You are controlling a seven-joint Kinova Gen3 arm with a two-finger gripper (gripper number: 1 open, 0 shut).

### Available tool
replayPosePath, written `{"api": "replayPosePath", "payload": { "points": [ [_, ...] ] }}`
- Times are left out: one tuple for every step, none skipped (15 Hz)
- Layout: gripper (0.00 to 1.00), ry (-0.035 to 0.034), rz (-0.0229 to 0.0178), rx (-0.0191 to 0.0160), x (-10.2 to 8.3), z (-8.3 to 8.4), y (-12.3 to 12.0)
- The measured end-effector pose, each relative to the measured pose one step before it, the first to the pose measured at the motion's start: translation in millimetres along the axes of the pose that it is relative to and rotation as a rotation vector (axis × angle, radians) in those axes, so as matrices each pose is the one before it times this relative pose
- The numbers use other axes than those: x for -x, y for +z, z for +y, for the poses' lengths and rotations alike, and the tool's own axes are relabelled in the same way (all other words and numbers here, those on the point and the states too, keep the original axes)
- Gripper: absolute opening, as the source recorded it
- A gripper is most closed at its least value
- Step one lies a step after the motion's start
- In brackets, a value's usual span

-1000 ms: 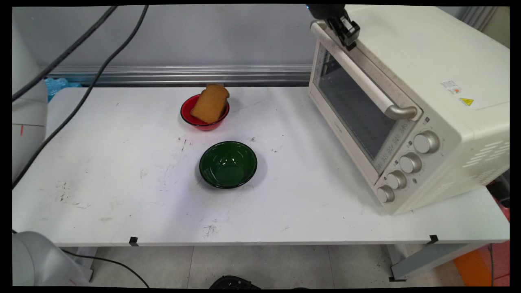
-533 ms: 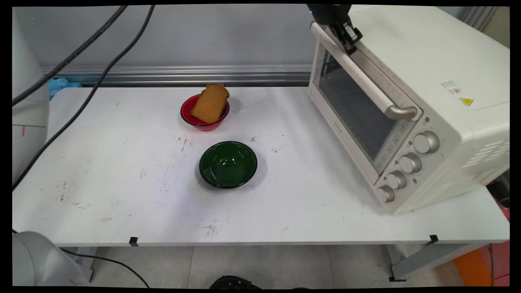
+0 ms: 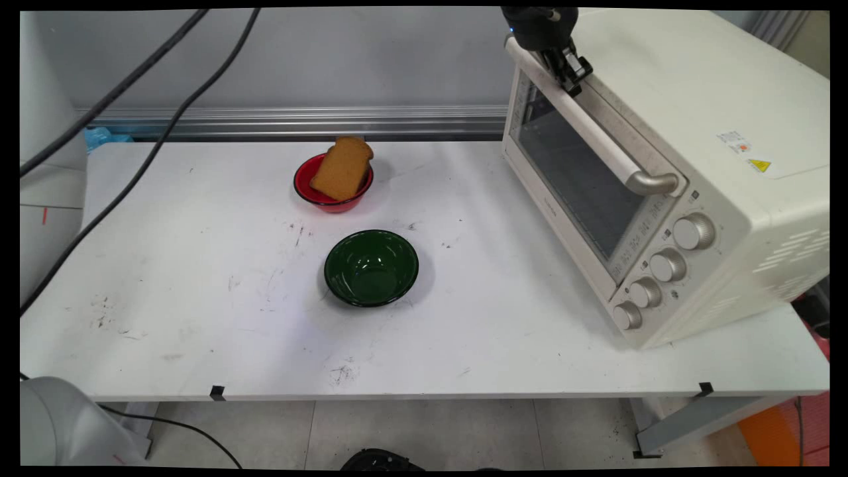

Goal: Open the oven

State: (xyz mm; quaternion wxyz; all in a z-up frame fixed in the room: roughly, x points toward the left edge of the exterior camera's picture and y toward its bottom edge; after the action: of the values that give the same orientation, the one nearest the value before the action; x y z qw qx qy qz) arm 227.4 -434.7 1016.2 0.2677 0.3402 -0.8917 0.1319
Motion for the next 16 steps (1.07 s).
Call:
{"api": "replayPosePath", "payload": {
  "points": [
    [0.0, -0.00074, -0.00488, -0.00161, 1.4, -0.38, 0.95],
    [0.0, -0.00089, -0.00687, -0.00185, 2.19, -0.35, 1.19],
    [0.0, -0.00046, -0.00469, -0.00175, 1.97, -0.34, 0.72],
    [0.0, -0.00068, -0.00451, -0.00155, 2.16, -0.37, 0.56],
    [0.0, -0.00001, -0.0059, -0.00163, 2.8, -0.39, 0.84],
    [0.0, 0.00053, -0.00489, -0.00111, 2.64, -0.47, 0.56],
    [0.0, 0.00028, -0.00384, -0.00067, 2.01, -0.33, 0.34],
    [0.0, 0.00027, -0.00665, -0.00114, 3.77, -0.59, 0.39],
    [0.0, 0.00095, -0.00561, -0.00088, 3.31, -0.47, 0.24],
    [0.0, 0.00127, -0.0046, -0.00021, 2.89, -0.35, 0.44],
    [0.0, 0.00031, -0.00415, -0.00043, 2.93, -0.38, 0.47],
    [0.0, 0.00064, -0.00521, -0.00011, 3.82, -0.32, 0.84],
    [0.0, 0.00141, -0.00307, 0.00069, 1.93, 0.16, 0.91],
    [0.0, 0.00042, -0.00306, 0.00013, 2.28, -0.06, 0.62],
    [0.0, 0.00053, -0.00275, 0.00047, 2.12, 0.2, 0.87],
    [0.0, -0.00017, -0.00238, 0.00055, 2.18, 0.0, 0.87]
  ]
}}
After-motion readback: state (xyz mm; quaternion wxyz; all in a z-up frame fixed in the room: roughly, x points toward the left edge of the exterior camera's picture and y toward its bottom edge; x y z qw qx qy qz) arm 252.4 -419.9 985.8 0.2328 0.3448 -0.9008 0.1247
